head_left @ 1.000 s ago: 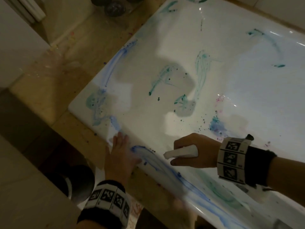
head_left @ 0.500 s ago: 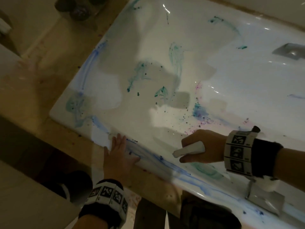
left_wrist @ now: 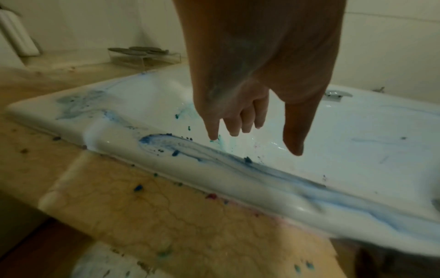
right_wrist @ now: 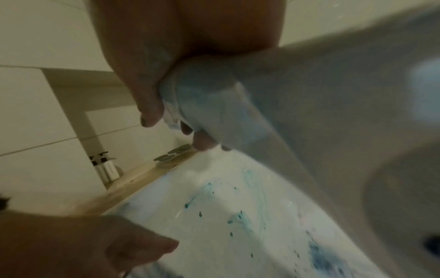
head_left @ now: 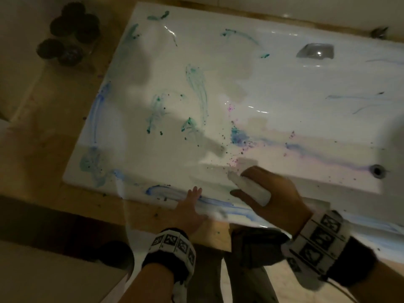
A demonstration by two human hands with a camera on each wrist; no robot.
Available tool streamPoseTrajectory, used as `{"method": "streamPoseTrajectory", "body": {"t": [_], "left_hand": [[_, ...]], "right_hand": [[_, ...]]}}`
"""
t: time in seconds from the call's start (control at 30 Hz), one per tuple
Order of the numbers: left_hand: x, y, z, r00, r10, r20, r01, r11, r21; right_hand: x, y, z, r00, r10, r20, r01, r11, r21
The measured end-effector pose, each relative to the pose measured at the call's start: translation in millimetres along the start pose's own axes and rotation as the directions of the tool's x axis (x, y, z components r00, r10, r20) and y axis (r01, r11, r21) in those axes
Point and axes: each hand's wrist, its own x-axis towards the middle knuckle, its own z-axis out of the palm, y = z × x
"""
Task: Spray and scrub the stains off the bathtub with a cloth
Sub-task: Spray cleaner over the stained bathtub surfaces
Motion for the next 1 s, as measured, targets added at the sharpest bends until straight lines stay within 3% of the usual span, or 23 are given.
{"method": "streamPoseTrajectory", "body": {"t": [0.07,0.1,0.17,0.23,0.37,0.53,0.7,0.87,1.0], "left_hand": [[-3,2,4,0.999,-0.014,0.052,0.008,0.993,0.12],[-4,4,5,0.998,-0.033,0.052,0.026,0.989,0.142],[-5,9,6,0.997,-0.062,0.05,0.054,0.988,0.145],[-7,16,9,0.997,-0.062,0.05,0.055,0.99,0.13],[-7,28,22,0.998,-0.021,0.061,0.01,0.986,0.166],[4,41,47,0.993,0.066,0.093,-0.086,0.969,0.23],[9,64,66,0.988,0.117,0.098,-0.139,0.956,0.257],[8,91,84,0.983,0.14,0.116,-0.169,0.939,0.301],[5,117,100,0.985,0.163,0.057,-0.173,0.935,0.309]], "right_hand": [[-26,-3,16,0.981,0.175,0.082,-0.177,0.984,0.016],[-39,0,26,0.943,0.288,0.167,-0.296,0.955,0.021],[-60,1,43,0.815,0.489,0.311,-0.52,0.854,0.018],[-72,4,55,0.754,0.552,0.355,-0.615,0.783,0.089],[-80,5,64,0.735,0.506,0.452,-0.563,0.826,-0.01],[-99,20,56,0.692,0.667,0.275,-0.706,0.705,0.066],[-114,46,49,0.586,0.738,0.335,-0.807,0.568,0.16],[-138,64,27,0.655,0.706,0.269,-0.742,0.668,0.054],[-156,82,8,0.645,0.708,0.288,-0.746,0.666,0.032]]}}
